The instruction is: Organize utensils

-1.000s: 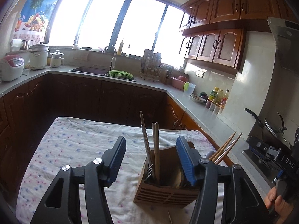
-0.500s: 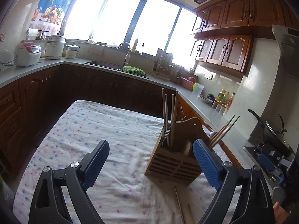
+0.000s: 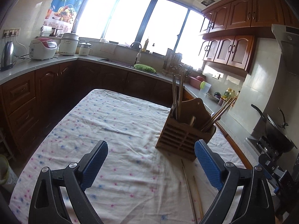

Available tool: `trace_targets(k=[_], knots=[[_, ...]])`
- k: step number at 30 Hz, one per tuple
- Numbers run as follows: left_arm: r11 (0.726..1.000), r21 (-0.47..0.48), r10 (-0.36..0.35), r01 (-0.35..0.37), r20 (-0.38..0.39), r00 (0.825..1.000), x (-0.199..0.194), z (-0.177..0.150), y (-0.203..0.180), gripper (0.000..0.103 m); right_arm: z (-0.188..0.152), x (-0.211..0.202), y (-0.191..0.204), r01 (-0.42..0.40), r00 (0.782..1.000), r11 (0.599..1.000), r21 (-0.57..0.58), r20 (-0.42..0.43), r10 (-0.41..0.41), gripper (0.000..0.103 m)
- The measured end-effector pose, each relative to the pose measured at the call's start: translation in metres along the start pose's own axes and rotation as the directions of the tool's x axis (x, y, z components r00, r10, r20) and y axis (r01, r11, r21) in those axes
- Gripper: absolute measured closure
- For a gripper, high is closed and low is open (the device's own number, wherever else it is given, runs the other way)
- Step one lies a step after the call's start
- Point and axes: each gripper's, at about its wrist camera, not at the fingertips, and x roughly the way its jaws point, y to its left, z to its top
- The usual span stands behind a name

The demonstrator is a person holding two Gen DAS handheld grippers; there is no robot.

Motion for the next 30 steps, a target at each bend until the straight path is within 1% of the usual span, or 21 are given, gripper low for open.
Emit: trace_targets(k=[5,6,8,14,18,21,24,30], knots=[[1.0,0.022,0.005,-0.005,-0.015,1.0,-0.022,-0.01,-0.001,0.008,-0.013,-0.018,0.01,0.02,1.0,0.998,-0.054,0.004,-0.02,0.0],[1.0,0.03,0.007,-0.007,-0.009,1.0,-0.027,-0.012,-0.002,0.007,-0.013,-0.022,0.014,0.026,1.0,0.997,-0.07,0.009,-0.025,0.0],[0.999,0.049,0.022,-0.023,0.01,1.0,-0.036,-0.018,-0.005,0.001,-0.015,-0.031,0.019,0.04,0.999,0.994,-0.101,0.027,-0.038,0.0],[0.991,0.115,0.064,-0.069,0.044,0.997,-0.056,-0.039,-0.009,0.001,-0.028,-0.06,0.031,0.093,0.992,0.98,-0.179,0.096,-0.077,0.0],[0.984,0.147,0.092,-0.105,0.09,0.992,-0.067,-0.054,-0.013,0.001,-0.041,-0.073,0.033,0.131,0.986,0.965,-0.228,0.134,-0.102,0.0],[0.975,0.183,0.106,-0.124,0.103,0.989,-0.07,-0.067,-0.019,0.001,-0.051,-0.077,0.032,0.149,0.982,0.958,-0.245,0.151,-0.114,0.0],[0.965,0.213,0.131,-0.151,0.103,0.986,-0.069,-0.079,-0.024,0.001,-0.056,-0.077,0.028,0.158,0.982,0.956,-0.246,0.141,-0.125,0.0],[0.956,0.233,0.159,-0.181,0.11,0.981,-0.069,-0.09,-0.027,0.001,-0.064,-0.08,0.02,0.175,0.98,0.955,-0.241,0.134,-0.146,0.0]])
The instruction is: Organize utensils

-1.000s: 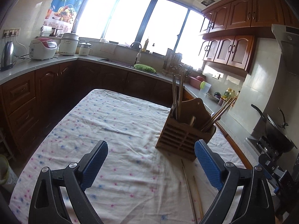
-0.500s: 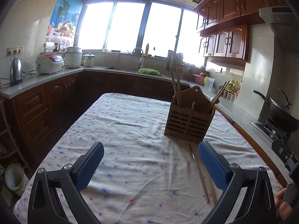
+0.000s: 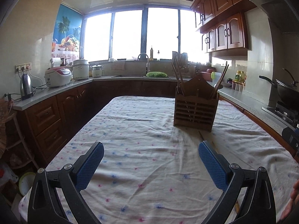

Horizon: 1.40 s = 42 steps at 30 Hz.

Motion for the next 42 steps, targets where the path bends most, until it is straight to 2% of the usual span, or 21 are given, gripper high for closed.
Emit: trace_targets(k=[5,18,37,42], knots=[[0.999,0.03,0.013,-0.012,-0.008,1.0,0.0,-0.004,-0.006,0.001,-0.009,-0.005,-0.002,0.006,1.0,1.0,-0.008,-0.006,-0.006,0.0],[0.998,0.037,0.049,-0.049,0.008,0.999,-0.008,-0.013,-0.001,0.001,-0.019,-0.009,-0.006,0.004,1.0,1.0,0.006,-0.017,-0.004,0.0],[0.999,0.042,0.025,-0.027,0.064,0.998,-0.015,-0.022,0.004,0.001,-0.023,-0.011,0.001,-0.011,1.0,1.0,-0.01,0.002,0.011,0.0],[0.998,0.049,0.023,-0.026,0.06,0.998,-0.014,-0.025,0.001,0.001,-0.024,-0.012,0.003,-0.016,1.0,1.0,-0.015,0.005,0.016,0.0]])
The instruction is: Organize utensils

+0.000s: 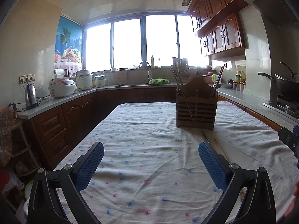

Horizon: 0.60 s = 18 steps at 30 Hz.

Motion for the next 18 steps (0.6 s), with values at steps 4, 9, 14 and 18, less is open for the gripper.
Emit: trace_targets(k=[4,9,14,18], knots=[[1.0,0.0,0.002,-0.002,-0.007,1.0,0.001,0.0006,-0.0011,0.001,-0.0012,0.0011,0.0004,-0.006,1.0,1.0,-0.001,-0.006,0.006,0.0],[1.0,-0.003,0.002,-0.002,-0.012,1.0,-0.0007,0.0007,-0.0027,0.001,-0.0019,0.0017,0.0,-0.013,1.0,1.0,-0.001,-0.007,0.013,0.0],[1.0,-0.004,0.0,0.0,-0.023,1.0,-0.0005,0.0009,-0.0041,0.001,-0.0032,0.0022,-0.0003,-0.016,1.0,1.0,0.002,-0.012,0.016,0.0],[1.0,-0.005,0.002,-0.002,-0.028,1.0,-0.0011,0.0011,-0.0061,0.001,-0.0032,0.0017,-0.0007,-0.017,1.0,1.0,0.003,-0.005,0.017,0.0]])
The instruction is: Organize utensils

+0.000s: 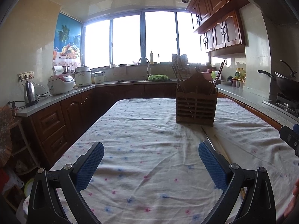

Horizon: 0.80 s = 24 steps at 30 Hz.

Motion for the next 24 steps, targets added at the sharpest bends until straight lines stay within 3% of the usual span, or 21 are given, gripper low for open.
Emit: trace_targets(k=[24], knots=[[1.0,-0.007,-0.013,0.013,-0.003,1.0,-0.005,0.0014,-0.0081,0.001,-0.0008,-0.0027,-0.0016,-0.004,1.0,1.0,0.009,0.01,0.004,0.0]])
